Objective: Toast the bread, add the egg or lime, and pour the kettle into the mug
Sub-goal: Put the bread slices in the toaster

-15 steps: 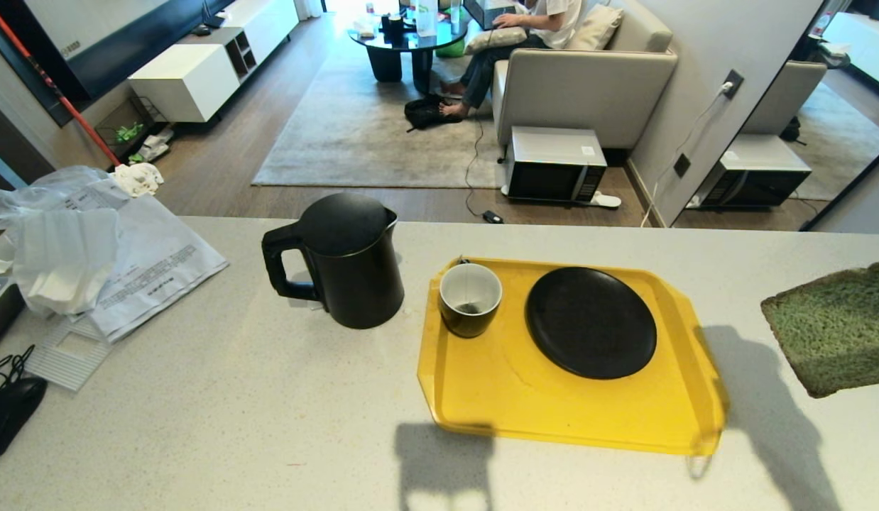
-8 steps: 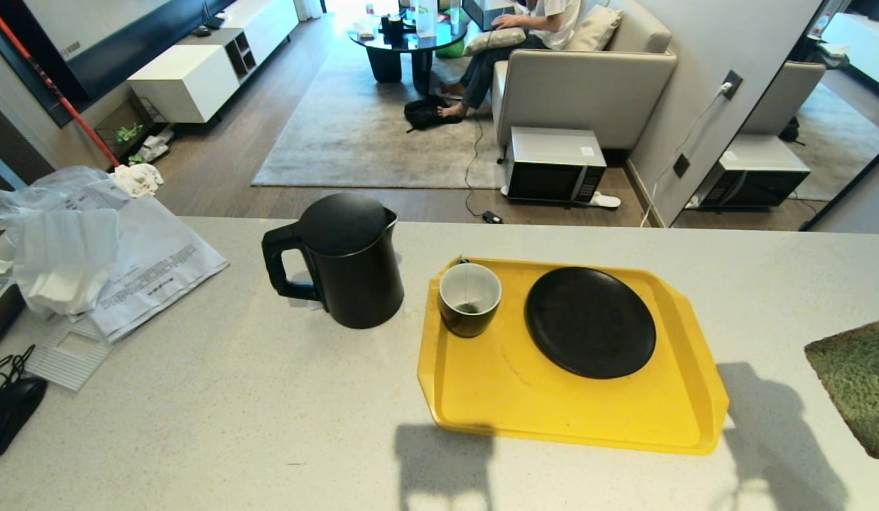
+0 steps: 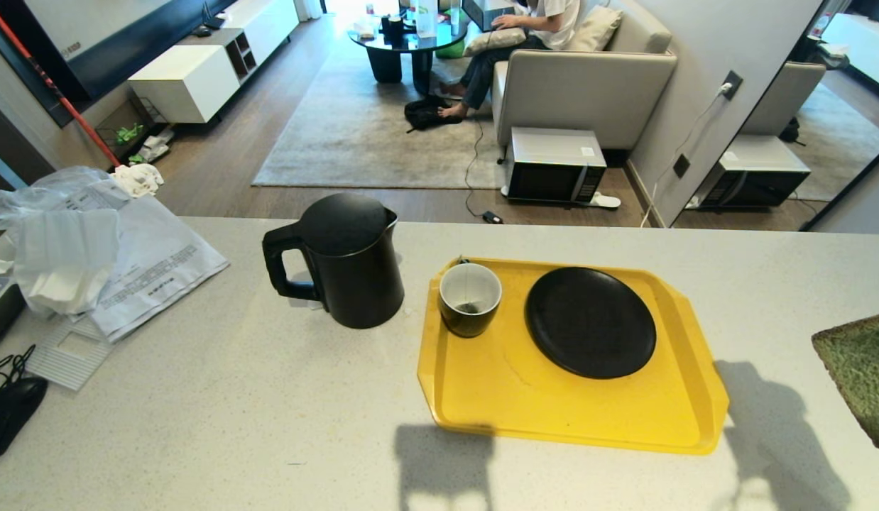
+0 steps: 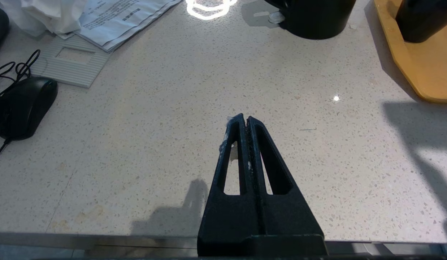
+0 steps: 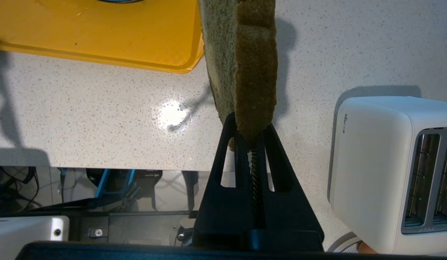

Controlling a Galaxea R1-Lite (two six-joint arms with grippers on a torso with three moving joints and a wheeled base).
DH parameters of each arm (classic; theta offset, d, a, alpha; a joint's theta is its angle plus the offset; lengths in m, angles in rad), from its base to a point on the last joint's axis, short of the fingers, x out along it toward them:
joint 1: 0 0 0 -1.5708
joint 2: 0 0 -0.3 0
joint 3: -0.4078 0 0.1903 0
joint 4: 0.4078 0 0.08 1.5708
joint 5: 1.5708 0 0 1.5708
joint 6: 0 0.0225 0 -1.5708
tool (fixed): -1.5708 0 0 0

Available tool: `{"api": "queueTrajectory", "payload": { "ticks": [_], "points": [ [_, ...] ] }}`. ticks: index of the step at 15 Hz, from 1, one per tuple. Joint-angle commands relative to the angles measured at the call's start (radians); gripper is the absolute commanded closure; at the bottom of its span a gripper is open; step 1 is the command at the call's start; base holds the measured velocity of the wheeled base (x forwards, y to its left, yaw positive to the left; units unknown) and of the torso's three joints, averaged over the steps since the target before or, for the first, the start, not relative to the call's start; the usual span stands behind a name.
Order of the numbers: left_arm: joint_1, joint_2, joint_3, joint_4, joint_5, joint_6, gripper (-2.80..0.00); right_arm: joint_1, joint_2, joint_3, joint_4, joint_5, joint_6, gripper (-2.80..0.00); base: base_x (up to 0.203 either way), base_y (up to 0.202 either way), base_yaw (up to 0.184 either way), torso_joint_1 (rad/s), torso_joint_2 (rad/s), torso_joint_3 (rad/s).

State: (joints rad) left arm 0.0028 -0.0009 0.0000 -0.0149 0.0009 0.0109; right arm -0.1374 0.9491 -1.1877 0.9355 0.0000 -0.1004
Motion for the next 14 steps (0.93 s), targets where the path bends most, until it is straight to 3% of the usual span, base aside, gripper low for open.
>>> {"api": "queueTrajectory", "payload": {
  "ticks": [1, 14],
  "points": [
    [0.001, 0.001, 0.0, 0.0, 0.001, 0.0, 0.0, 0.001, 0.001, -0.004, 0.013, 0.003, -0.002, 0.0, 0.0, 0.0, 0.0, 0.0, 0.0, 0.0],
    [0.0, 0.001, 0.0, 0.0, 0.001, -0.002, 0.0, 0.001, 0.0, -0.001, 0.015, 0.008, -0.002, 0.0, 0.0, 0.0, 0.0, 0.0, 0.0, 0.0]
  ]
}}
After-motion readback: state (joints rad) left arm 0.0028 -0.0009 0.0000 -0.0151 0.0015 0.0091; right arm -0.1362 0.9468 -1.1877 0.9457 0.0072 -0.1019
